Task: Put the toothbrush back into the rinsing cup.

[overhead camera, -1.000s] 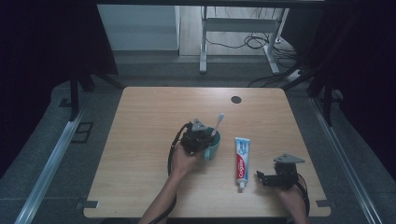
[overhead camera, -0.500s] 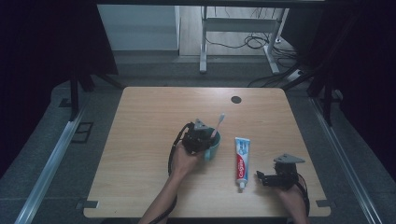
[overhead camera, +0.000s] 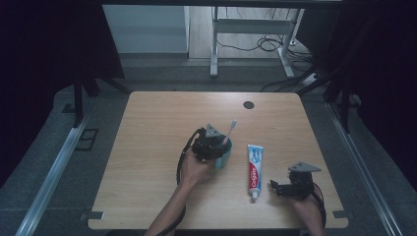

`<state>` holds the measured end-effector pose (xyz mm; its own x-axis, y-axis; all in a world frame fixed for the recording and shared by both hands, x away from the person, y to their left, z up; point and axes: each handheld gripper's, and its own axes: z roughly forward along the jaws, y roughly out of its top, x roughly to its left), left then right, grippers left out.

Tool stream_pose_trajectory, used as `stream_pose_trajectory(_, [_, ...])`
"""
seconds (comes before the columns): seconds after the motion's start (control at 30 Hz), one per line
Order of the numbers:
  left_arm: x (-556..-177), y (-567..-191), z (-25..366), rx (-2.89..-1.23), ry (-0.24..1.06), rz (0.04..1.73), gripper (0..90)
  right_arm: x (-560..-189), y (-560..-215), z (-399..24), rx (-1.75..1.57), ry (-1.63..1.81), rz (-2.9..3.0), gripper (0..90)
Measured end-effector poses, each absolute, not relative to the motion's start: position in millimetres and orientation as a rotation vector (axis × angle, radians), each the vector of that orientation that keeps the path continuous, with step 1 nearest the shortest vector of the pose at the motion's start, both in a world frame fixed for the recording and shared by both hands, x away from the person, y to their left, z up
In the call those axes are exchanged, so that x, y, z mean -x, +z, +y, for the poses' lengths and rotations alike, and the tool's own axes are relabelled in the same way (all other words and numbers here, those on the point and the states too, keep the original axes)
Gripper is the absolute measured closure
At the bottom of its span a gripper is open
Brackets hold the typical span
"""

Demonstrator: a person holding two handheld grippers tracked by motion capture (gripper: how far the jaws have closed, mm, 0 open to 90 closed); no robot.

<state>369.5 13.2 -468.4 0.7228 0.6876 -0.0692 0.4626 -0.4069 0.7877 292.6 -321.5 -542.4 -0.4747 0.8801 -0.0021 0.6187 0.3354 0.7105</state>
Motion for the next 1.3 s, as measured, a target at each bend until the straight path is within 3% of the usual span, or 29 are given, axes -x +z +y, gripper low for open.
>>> stream_pose_trajectory(0.27, [-364,-461,17,-2.049,0.377,0.869,48.8,-293,-542,-321,-1.323,0.924,2.218,3.0])
stream_pose_trajectory(0.73, [-359,-447,19,-2.09,0.338,0.868,14.6,-293,-542,-322,-1.32,0.923,2.218,3.0])
stream_pose_trajectory(1.3, [-342,-435,44,-2.098,0.312,0.871,0.0,-293,-542,-321,-1.32,0.922,2.218,3.0])
